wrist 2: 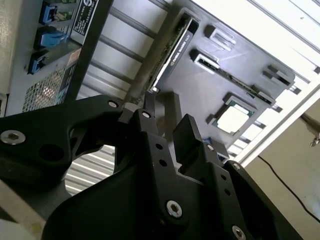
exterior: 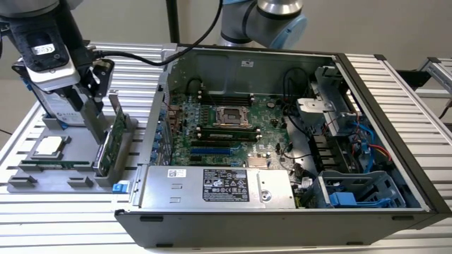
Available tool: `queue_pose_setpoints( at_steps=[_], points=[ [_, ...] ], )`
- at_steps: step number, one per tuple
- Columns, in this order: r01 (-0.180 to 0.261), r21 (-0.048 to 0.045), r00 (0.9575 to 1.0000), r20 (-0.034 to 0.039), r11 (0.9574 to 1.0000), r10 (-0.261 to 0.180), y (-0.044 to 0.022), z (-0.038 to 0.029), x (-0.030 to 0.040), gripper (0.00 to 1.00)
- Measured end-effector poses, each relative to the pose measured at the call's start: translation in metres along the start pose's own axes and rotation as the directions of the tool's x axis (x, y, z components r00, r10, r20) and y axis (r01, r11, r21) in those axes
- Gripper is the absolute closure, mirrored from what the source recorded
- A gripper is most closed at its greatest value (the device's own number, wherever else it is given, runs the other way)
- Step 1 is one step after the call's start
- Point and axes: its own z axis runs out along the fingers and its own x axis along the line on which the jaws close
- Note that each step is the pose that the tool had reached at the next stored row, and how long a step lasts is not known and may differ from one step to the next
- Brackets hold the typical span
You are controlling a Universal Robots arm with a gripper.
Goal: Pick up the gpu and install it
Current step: 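Pick up the gpu and move the gpu toward the slot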
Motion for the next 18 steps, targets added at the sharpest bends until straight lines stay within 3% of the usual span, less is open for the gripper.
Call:
queue_pose_setpoints(
  at_steps=[18],
  points=[
    [0.000,-0.0001,1.0000,0.0001,1.0000,0.000,0.0019,0.0141,0.0004,0.00]
  ],
)
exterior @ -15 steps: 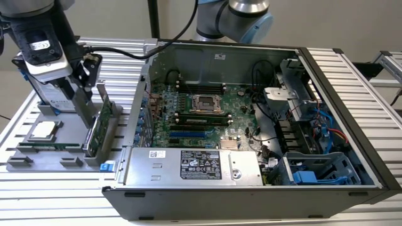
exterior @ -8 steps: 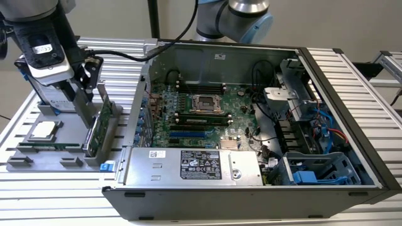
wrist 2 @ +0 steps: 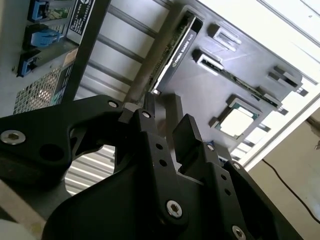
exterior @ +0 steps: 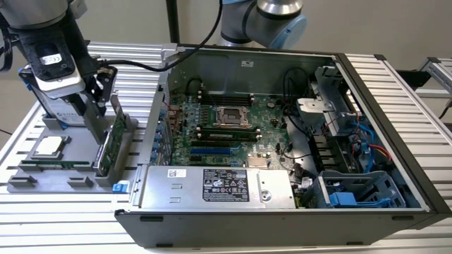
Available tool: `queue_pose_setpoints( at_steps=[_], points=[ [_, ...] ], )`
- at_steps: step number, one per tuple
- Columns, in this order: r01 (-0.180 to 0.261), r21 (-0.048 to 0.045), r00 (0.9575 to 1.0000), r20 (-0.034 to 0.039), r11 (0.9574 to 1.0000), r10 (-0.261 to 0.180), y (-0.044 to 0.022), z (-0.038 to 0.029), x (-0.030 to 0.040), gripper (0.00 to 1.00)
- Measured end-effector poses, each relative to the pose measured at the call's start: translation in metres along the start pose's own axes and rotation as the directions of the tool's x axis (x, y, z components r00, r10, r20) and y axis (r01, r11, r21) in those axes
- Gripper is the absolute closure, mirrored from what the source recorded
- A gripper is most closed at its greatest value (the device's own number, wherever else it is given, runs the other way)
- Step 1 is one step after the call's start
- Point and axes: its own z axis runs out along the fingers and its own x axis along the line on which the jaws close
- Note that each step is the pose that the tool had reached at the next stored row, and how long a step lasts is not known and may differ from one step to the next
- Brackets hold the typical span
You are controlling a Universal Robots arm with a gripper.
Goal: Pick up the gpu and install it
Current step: 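Pick up the gpu and move the gpu toward the slot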
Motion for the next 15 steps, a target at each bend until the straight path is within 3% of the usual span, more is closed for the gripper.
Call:
queue_pose_setpoints(
  at_steps=[15],
  points=[
    [0.000,0.0000,1.0000,0.0002,1.0000,0.000,0.0014,0.0139,0.0003,0.00]
  ],
)
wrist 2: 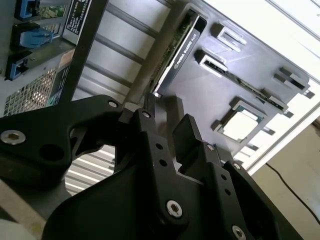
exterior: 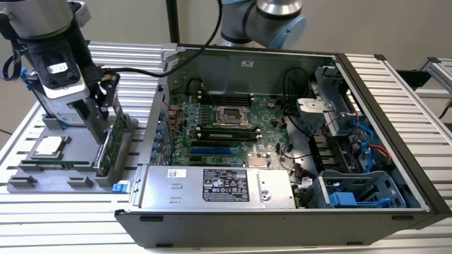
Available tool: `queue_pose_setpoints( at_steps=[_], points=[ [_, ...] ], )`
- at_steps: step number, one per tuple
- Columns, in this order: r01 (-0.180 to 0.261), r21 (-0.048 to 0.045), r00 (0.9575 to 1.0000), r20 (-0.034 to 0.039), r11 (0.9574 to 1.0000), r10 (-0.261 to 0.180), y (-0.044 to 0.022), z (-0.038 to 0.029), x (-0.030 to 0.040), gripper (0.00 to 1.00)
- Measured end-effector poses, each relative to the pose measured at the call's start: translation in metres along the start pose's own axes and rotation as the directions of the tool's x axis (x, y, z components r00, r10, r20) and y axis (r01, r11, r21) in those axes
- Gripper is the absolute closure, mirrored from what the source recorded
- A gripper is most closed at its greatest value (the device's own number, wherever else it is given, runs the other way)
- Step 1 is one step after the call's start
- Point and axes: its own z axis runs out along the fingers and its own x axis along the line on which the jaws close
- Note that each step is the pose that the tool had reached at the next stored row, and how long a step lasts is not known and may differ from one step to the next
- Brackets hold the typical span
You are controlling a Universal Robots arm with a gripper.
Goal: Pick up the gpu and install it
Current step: 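Pick up the gpu and move the gpu toward the slot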
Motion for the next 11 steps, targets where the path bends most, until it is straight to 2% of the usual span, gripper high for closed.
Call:
queue_pose_setpoints(
  at_steps=[11],
  points=[
    [0.000,-0.0001,1.0000,0.0001,1.0000,0.000,-0.0007,0.0156,-0.0014,0.00]
  ],
)
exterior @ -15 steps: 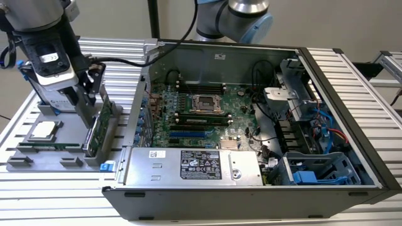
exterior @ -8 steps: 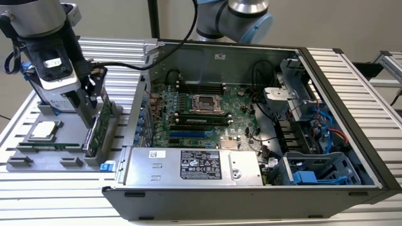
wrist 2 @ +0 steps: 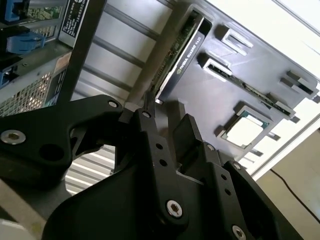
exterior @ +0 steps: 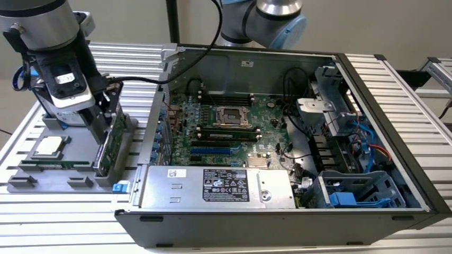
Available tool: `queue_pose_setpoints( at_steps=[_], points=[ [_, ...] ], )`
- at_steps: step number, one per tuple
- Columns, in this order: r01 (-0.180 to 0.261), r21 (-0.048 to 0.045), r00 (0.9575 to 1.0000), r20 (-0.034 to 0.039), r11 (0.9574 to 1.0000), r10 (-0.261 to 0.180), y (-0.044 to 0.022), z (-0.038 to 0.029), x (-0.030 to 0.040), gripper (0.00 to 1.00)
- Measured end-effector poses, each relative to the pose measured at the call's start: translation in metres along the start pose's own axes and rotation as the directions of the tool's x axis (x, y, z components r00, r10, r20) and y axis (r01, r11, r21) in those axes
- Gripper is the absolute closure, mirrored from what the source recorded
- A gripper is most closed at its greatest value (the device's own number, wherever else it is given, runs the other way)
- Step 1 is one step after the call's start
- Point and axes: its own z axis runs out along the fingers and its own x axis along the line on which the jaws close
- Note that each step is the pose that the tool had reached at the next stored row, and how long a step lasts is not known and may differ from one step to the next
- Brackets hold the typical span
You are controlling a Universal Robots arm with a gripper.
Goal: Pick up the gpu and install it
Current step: 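Pick up the gpu and move the gpu toward the slot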
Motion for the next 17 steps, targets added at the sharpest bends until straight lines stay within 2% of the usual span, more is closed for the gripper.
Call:
queue_pose_setpoints(
  at_steps=[17],
  points=[
    [0.000,0.0001,1.0000,-0.0001,1.0000,0.000,-0.0019,0.0277,0.0000,0.00]
  ],
)
